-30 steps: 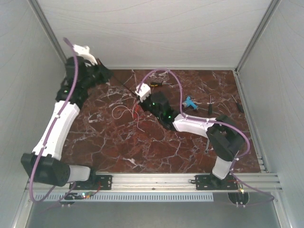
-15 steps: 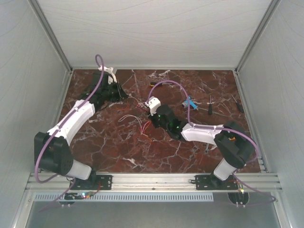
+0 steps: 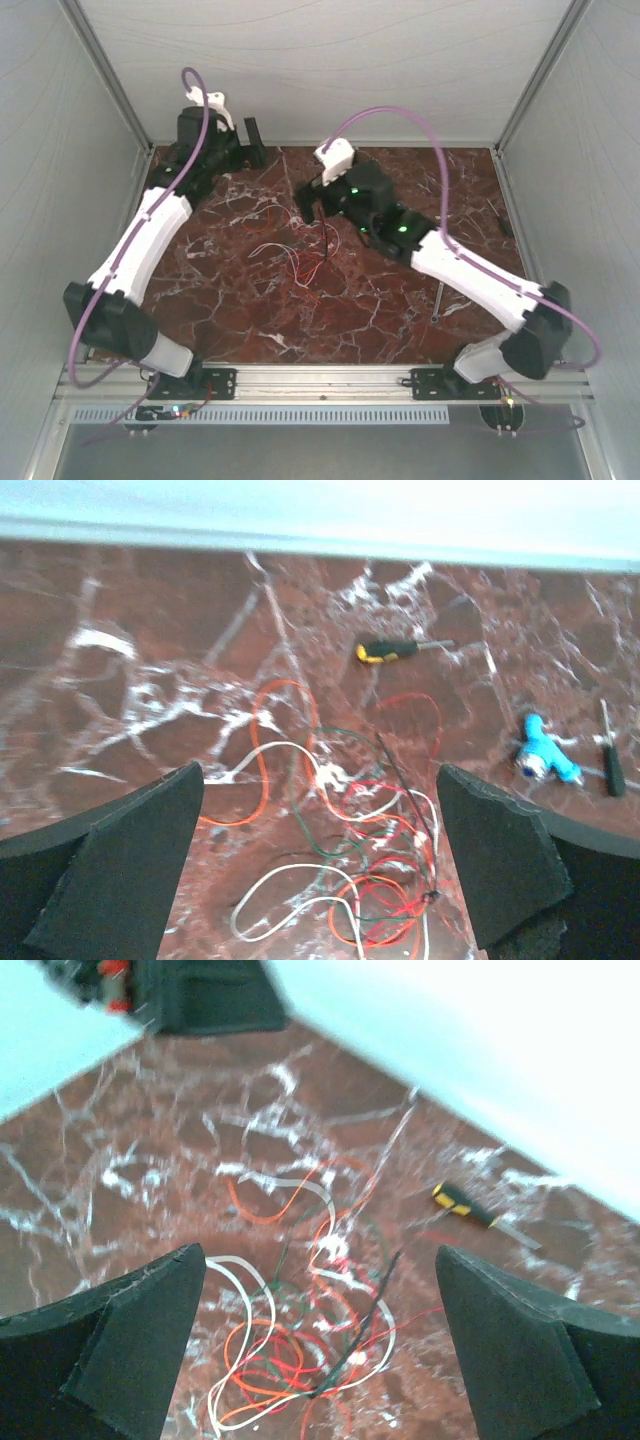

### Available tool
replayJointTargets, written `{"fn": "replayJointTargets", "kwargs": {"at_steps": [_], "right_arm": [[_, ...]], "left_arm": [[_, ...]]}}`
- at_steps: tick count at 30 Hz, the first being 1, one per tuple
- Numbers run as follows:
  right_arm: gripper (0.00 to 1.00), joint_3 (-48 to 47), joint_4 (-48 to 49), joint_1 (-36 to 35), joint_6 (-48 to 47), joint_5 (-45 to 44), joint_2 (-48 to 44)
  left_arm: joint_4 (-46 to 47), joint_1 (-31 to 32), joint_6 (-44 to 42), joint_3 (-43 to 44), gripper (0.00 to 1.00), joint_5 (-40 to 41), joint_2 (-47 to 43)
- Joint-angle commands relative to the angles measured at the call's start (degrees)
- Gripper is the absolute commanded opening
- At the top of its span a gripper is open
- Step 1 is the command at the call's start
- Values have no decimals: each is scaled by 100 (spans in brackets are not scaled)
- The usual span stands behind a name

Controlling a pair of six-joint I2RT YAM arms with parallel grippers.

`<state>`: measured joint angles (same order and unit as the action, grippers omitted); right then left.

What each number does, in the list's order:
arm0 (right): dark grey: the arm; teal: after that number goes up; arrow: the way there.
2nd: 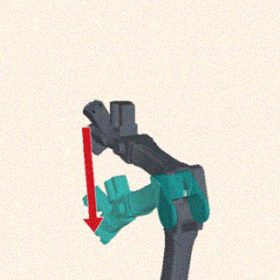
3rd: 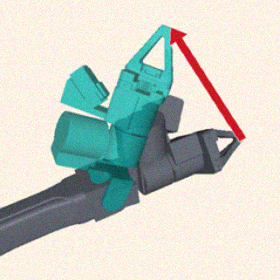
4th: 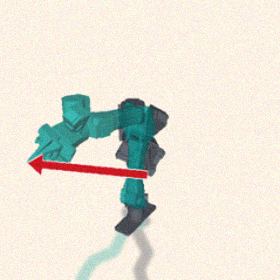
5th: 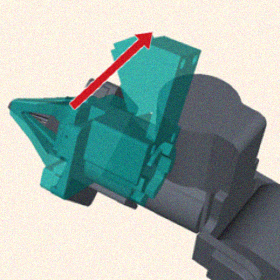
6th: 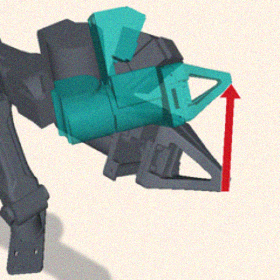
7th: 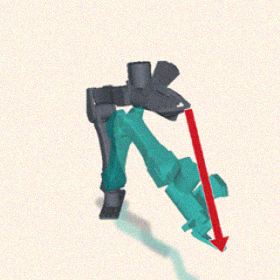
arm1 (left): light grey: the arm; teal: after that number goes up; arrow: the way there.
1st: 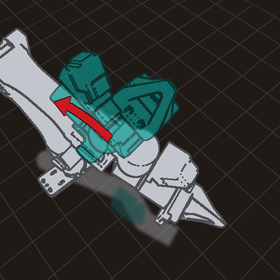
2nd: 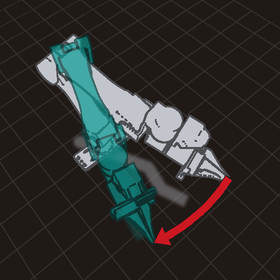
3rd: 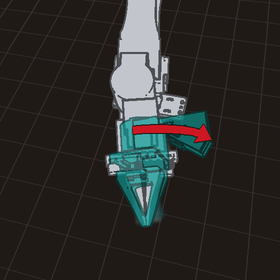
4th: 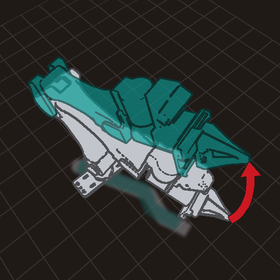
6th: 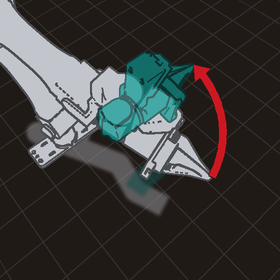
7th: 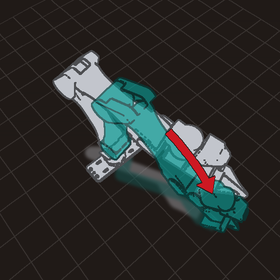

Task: Zip-tie the wires
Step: Reset both arms

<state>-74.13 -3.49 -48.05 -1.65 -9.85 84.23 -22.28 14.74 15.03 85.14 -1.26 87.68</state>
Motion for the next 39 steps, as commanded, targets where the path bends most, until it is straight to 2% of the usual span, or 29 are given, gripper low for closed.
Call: {"fn": "replayJointTargets", "kwargs": {"at_steps": [1, 5, 9, 13, 17, 22, 29, 31, 34, 36, 39], "right_arm": [[98, -132, -333, 340, -301, -110, -810], [98, 818, 229, 891, -321, -532, -1411], [98, 2537, 1718, 1296, -1078, -1241, -2260], [98, 4127, 3220, 1832, -1690, -1437, -2659], [98, 4757, 3229, 2681, -943, -1050, -2764], [98, 5452, 3697, 3370, -628, -659, -2638], [98, 6176, 4786, 4229, 25, 63, -2123], [98, 6290, 5148, 4337, 11, 259, -1867], [98, 6416, 5858, 4366, -55, 441, -1278], [98, 6298, 5820, 4362, -171, 704, -1112], [98, 6290, 6393, 4383, -230, 839, -738]], "left_arm": [[486, -4, -925, -205, 100, 1329, -901], [2069, -162, -1474, -2154, 100, 1675, -2054], [3323, -356, -1781, -3918, 100, 1428, -2965], [4083, -663, -1846, -5033, 99, 1060, -3223], [4866, -1178, -1885, -5846, 99, 111, -3102], [5871, -1510, -1768, -6569, 99, -379, -2815], [6321, -1703, -1336, -6795, 99, -589, -1895], [6587, -1725, -1272, -6842, 99, -689, -1656], [7612, -1765, -1327, -7031, 99, -791, -1255], [7608, -1856, -1336, -6856, 99, -919, -987], [8578, -1948, -1226, -7073, 99, -1129, -831]]}}
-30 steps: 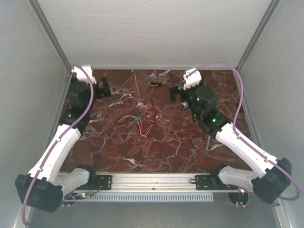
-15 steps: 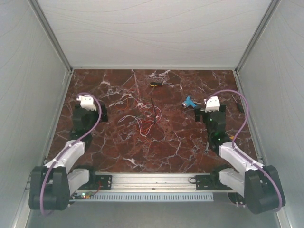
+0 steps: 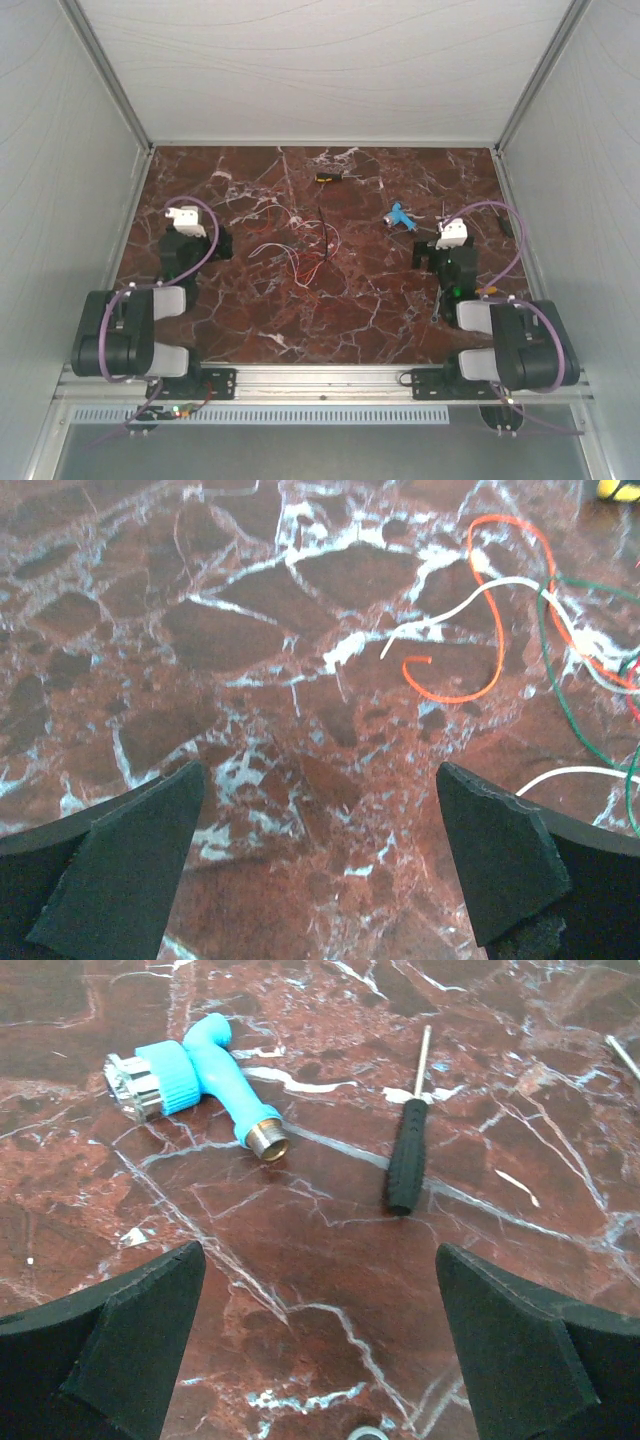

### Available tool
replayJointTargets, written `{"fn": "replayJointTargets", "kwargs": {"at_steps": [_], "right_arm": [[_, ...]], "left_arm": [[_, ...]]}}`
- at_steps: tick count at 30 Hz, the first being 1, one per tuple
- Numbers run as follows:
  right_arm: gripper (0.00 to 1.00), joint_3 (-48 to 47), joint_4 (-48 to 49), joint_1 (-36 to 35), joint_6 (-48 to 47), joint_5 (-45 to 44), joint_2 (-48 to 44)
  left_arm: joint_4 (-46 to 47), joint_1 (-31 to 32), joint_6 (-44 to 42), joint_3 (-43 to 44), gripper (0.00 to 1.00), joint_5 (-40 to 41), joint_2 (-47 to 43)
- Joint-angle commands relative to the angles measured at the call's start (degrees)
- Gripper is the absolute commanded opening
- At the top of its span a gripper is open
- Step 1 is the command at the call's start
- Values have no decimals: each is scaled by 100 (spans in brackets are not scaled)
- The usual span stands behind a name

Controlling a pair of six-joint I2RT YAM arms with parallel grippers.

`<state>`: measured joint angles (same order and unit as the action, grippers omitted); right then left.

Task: Zip-tie the wires
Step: Reset both arms

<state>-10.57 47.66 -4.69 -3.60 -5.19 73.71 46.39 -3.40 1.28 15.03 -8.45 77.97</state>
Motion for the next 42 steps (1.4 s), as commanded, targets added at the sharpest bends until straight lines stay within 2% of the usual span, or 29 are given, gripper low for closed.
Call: {"fn": "replayJointTargets", "kwargs": {"at_steps": [1, 3, 5, 6, 7, 8, 10, 11, 15, 42], "right_arm": [[98, -174, 1205, 72, 55, 403, 405], [98, -235, 1563, 141, 131, 704, 827], [98, -286, 2356, 156, 103, 745, 1681], [98, -461, 2225, 150, 144, 622, 1680], [98, -669, 1334, 225, 189, 798, 1488], [98, -745, 1505, 293, 218, 967, 1670], [98, -854, 1052, 426, 358, 1061, 1572], [98, -855, 1269, 435, 392, 1048, 1694], [98, -865, 1134, 443, 397, 1033, 1657], [98, -881, 1079, 450, 403, 1027, 1635]], "left_arm": [[2021, -164, 313, -138, 99, -463, 201], [2942, -161, 273, -496, 98, -653, 569], [3302, -136, 173, -500, 99, -800, 961], [3580, -135, 160, -507, 100, -874, 1111], [3400, -134, 149, -439, 100, -894, 1089], [3079, -135, 177, -272, 100, -824, 1066], [2852, -35, 157, -135, 100, -542, 1107], [2797, -7, 149, -122, 100, -465, 1104], [2774, 135, 106, -102, 100, -50, 1114], [2788, 139, 118, -114, 100, -47, 1098]]}}
